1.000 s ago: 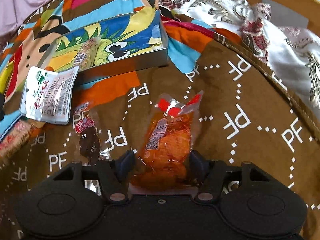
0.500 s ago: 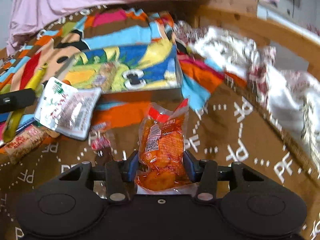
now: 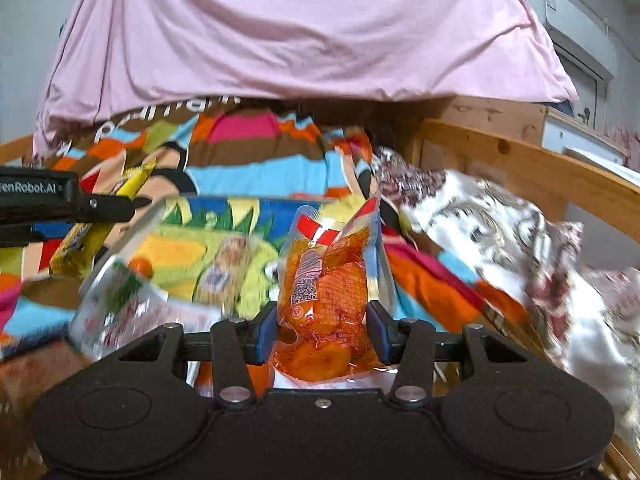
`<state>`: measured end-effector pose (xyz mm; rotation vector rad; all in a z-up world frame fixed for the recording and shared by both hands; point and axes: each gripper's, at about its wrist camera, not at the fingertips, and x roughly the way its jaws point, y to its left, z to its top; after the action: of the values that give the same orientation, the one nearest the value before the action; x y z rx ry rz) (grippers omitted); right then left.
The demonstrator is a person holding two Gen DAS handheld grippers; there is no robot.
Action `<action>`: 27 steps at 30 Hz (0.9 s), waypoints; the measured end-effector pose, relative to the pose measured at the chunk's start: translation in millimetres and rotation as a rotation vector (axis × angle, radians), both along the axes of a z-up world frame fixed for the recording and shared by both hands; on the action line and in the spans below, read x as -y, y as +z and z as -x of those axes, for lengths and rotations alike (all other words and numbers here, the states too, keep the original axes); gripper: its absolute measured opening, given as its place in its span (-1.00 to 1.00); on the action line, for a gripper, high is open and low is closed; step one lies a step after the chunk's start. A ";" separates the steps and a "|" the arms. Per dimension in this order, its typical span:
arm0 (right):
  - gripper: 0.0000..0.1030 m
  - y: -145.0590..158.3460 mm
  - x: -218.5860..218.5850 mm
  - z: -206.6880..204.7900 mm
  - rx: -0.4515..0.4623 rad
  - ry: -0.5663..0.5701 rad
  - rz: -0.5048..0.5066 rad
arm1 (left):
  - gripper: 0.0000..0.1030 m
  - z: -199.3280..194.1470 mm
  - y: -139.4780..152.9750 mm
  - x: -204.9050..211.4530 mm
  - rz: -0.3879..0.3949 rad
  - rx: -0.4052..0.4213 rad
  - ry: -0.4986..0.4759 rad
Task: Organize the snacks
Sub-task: 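Carry the biscuit pack with the left tool while the right tool carries the bag toward the tray, then release the biscuit pack and orange bag into the tray with both tools, lift away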
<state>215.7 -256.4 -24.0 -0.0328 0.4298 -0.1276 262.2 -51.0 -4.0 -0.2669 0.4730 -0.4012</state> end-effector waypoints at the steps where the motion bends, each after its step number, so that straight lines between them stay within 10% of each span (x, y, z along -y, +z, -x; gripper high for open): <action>1: -0.05 -0.3 0.8 -9.3 0.012 -0.003 -0.008 | 0.02 -9.7 -0.1 -0.9 -0.001 -0.003 0.009; 19: -0.05 -42.4 1.5 -132.8 -0.072 -0.022 -0.099 | 0.02 -108.4 -59.7 1.0 -0.014 -0.114 0.047; 27: -0.09 -55.8 -6.7 -140.0 -0.105 -0.015 -0.068 | 0.02 -115.1 -71.4 20.3 -0.134 -0.118 0.014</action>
<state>355.8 -249.7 -79.8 0.0308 0.5396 -0.1267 377.3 -71.3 -75.4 -0.1642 0.6114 -0.3391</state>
